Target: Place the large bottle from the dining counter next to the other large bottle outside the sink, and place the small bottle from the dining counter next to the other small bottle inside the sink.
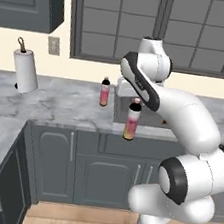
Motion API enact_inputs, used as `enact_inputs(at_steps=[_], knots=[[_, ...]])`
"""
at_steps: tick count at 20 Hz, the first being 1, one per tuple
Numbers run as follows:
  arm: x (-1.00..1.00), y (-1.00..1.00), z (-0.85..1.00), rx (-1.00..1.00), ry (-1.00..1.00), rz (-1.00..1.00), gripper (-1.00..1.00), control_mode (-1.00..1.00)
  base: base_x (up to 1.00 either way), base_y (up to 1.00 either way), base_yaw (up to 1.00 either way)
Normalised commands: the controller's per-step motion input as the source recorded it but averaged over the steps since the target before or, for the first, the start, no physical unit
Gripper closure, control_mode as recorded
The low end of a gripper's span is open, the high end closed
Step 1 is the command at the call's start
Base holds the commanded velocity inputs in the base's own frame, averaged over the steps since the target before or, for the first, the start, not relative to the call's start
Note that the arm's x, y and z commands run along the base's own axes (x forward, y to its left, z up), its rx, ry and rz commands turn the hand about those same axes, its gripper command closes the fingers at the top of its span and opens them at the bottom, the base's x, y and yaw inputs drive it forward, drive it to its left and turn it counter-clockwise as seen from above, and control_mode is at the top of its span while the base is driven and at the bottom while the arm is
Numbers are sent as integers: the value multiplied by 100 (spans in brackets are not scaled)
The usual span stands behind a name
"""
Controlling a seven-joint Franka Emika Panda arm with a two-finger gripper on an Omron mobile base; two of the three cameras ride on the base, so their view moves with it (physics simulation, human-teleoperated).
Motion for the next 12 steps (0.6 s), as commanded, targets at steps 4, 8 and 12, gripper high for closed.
enact_inputs(at_steps=[4,8,12], knots=[[0,0,0,0,0,0,100,100,31,14,0],[0,0,0,0,0,0,100,100,18,26,-1],[0,0,0,0,0,0,100,100,42,40,-7]])
